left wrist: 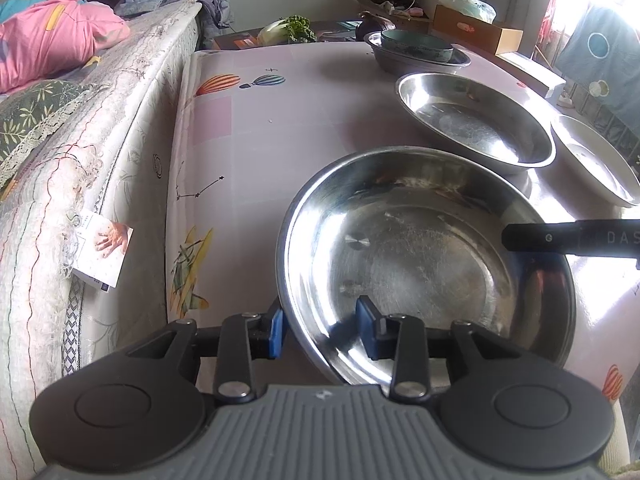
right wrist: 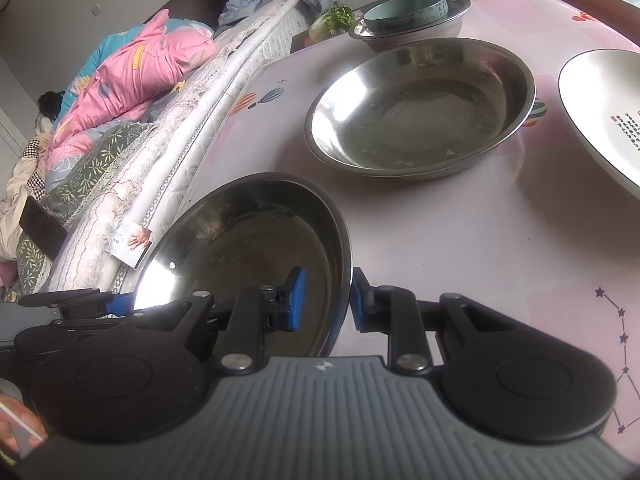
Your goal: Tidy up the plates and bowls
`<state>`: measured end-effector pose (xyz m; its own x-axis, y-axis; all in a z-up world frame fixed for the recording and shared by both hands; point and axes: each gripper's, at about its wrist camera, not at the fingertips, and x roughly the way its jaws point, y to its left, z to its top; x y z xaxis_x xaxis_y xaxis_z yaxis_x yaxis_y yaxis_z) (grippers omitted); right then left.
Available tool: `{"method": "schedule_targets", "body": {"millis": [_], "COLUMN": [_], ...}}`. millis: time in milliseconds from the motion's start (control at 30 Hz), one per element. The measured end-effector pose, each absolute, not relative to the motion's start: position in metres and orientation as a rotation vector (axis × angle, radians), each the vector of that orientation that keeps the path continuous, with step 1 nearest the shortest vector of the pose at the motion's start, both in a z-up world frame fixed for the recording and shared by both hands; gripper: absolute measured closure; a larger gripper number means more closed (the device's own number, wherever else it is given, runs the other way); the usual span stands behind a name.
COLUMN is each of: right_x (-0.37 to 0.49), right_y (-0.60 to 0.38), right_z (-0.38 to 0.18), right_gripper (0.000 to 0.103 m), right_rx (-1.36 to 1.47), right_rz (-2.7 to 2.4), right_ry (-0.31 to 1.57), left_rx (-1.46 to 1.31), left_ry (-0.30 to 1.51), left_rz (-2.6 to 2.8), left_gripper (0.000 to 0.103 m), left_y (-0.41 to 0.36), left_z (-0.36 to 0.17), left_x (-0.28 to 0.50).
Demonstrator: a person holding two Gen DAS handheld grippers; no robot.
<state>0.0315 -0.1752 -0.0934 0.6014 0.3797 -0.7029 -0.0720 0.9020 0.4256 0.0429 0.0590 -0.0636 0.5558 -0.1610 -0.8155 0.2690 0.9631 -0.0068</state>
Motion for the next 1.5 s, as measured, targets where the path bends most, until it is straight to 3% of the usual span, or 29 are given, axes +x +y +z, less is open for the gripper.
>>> {"method": "schedule_targets", "body": {"millis": [1500], "right_x": [0.030], "right_y": [-0.179], "right_z": [-0.095], "right_gripper": [0.077], "right_rx": [0.352], "right_rz": [0.268], "right_ry": [0.892], "left_rx": [0.086], "left_ry": [0.942], "left_rz": [-0.254], "left_gripper": [0.064], "left_y": [0.052], "left_z": [-0.063], "left_x": [0.032]}}
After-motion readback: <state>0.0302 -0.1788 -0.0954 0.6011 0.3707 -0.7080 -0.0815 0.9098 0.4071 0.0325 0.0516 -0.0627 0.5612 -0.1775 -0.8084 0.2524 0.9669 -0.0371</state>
